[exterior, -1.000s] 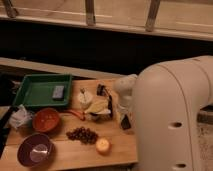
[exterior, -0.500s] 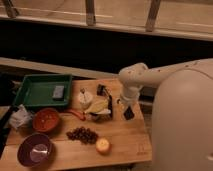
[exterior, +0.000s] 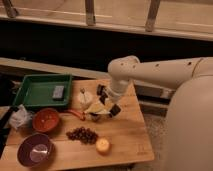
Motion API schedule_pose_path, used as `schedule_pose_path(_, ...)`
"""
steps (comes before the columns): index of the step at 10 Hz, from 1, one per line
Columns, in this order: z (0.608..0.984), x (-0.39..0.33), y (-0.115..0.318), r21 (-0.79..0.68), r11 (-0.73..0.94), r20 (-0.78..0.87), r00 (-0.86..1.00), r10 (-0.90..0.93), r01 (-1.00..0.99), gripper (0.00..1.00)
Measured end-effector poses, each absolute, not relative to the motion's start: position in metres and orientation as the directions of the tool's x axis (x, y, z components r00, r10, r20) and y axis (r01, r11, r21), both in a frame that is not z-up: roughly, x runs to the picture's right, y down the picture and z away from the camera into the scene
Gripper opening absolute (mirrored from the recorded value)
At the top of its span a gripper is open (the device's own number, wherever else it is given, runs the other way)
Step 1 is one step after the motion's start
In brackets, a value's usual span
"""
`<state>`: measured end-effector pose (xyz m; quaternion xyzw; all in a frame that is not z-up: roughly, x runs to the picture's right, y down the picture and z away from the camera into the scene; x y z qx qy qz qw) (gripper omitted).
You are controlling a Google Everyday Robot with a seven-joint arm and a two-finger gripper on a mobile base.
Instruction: Wipe purple bowl with eraser
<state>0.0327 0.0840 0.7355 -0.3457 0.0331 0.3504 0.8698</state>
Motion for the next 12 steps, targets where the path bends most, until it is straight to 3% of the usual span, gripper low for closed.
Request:
schedule_pose_path(6,0.662,-0.095,0.108,-0.676,0.672,0.007,0.909,0.416,-0.302,0.00)
schedule_pose_path(12,0.664,-0.095,0.110,-0.687,0.669,0.013,0.915,0.402,-0.284,0.00)
